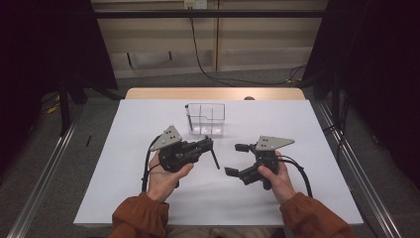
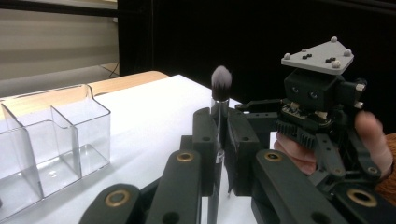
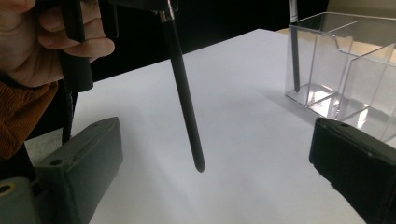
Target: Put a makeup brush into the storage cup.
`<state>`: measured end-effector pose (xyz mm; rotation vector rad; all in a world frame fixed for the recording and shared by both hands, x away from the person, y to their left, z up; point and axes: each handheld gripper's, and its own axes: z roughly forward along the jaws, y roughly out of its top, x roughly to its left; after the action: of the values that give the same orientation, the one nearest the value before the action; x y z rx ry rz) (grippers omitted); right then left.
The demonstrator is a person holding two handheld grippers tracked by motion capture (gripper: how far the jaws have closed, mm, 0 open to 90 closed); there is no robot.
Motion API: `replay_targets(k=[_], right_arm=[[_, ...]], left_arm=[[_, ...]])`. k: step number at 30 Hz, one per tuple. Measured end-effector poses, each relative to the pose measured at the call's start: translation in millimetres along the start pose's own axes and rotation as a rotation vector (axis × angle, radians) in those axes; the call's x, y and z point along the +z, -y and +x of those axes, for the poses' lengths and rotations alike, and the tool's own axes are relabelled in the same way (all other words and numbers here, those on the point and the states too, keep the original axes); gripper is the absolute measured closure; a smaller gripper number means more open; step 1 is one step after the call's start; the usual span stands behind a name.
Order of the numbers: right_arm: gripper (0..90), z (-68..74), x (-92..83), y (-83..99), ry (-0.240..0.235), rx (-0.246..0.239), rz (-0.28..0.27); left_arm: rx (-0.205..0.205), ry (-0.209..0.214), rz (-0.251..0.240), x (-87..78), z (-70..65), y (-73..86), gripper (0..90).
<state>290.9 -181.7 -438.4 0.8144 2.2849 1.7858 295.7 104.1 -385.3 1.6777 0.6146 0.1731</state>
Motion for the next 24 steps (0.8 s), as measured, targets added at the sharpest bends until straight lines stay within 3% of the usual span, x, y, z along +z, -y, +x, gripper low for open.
replay_targets(k=[4, 5, 6, 10, 16, 24], right_arm=[[2.4, -2.5, -7.0, 0.4, 0.056, 0.002, 0.001], [2.8, -2.2, -9.2, 1.5, 0.109, -0.001, -0.005], [3.4, -2.1, -10.5, 2.8, 0.130, -0.014, -0.010], [2.5, -0.8, -17.9, 7.0, 0.181, -0.033, -0.006], [2.6, -0.3, -30.5, 9.2, 0.226, -0.040, -0.030], [2.0, -1.8, -43.7, 9.9, 0.238, -0.019, -0.037]], left_arm=[[-0.001, -0.013, -0.001, -3.0, 3.0, -0.4, 84.1], [0.001, -0.017, 0.001, -3.6, 3.4, -0.5, 84.1], [0.001, -0.019, -0.001, -4.2, 3.7, -0.6, 84.1], [0.003, -0.029, 0.000, -7.4, 6.1, -0.6, 84.1], [0.004, -0.048, -0.006, -12.7, 10.9, -2.0, 84.1], [0.012, -0.077, -0.010, -19.9, 16.5, -4.9, 84.1]])
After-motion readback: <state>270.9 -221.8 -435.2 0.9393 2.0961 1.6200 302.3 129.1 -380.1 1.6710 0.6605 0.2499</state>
